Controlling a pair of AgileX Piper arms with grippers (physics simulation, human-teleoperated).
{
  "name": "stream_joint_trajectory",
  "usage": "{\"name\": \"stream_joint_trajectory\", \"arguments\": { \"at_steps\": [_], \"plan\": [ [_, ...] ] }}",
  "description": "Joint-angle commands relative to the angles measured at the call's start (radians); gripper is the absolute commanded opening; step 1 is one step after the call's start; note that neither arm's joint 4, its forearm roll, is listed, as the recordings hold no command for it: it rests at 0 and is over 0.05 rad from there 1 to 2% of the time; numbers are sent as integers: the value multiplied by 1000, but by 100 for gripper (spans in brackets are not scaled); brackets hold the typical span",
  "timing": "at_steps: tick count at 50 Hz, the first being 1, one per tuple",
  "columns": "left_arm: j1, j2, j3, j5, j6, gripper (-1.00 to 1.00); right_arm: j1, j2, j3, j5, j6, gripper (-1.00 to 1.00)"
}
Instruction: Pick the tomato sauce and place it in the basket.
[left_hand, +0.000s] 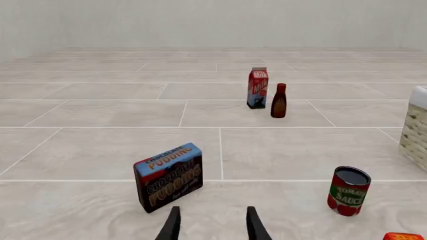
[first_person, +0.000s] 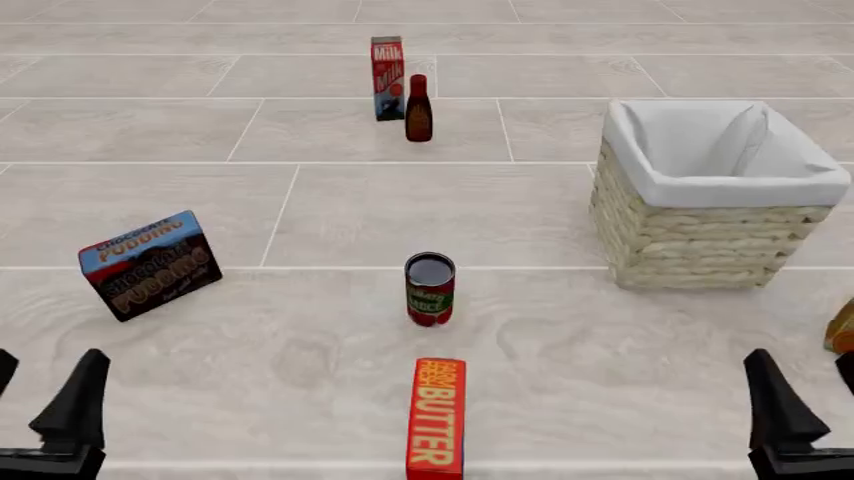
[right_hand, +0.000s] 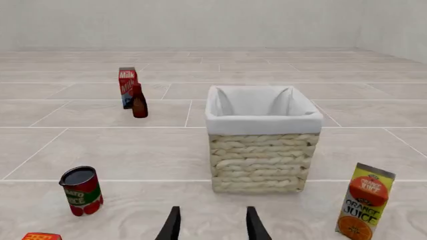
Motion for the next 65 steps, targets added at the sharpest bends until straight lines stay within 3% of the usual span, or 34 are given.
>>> {"name": "stream_joint_trajectory", "arguments": {
  "at_steps": [1,24,34,36,43,45,50,54,60,64,65],
  "plan": [
    [0,5,-3,-1,0,100,2,3,-5,2,2,100],
    [0,5,-3,-1,0,100,25,0,-16,21,-1,100],
    [0,5,-3,-1,0,100,89,12,-108,74,-21,100],
    [0,5,-3,-1,0,100,98,26,-136,84,7,100],
    [0,5,-3,-1,0,100,136,148,-239,68,37,100],
    [0,5,-3,-1,0,100,168,202,-295,69,0,100],
    [0,5,-3,-1,0,100,188,272,-368,73,6,100],
    [0,5,-3,-1,0,100,199,444,-425,47,-21,100],
    [0,5,-3,-1,0,100,313,591,-469,-8,10,100],
    [0,5,-3,-1,0,100,342,724,-532,-12,-29,100],
    [0,5,-3,-1,0,100,345,751,-536,-18,-12,100]
  ]
}}
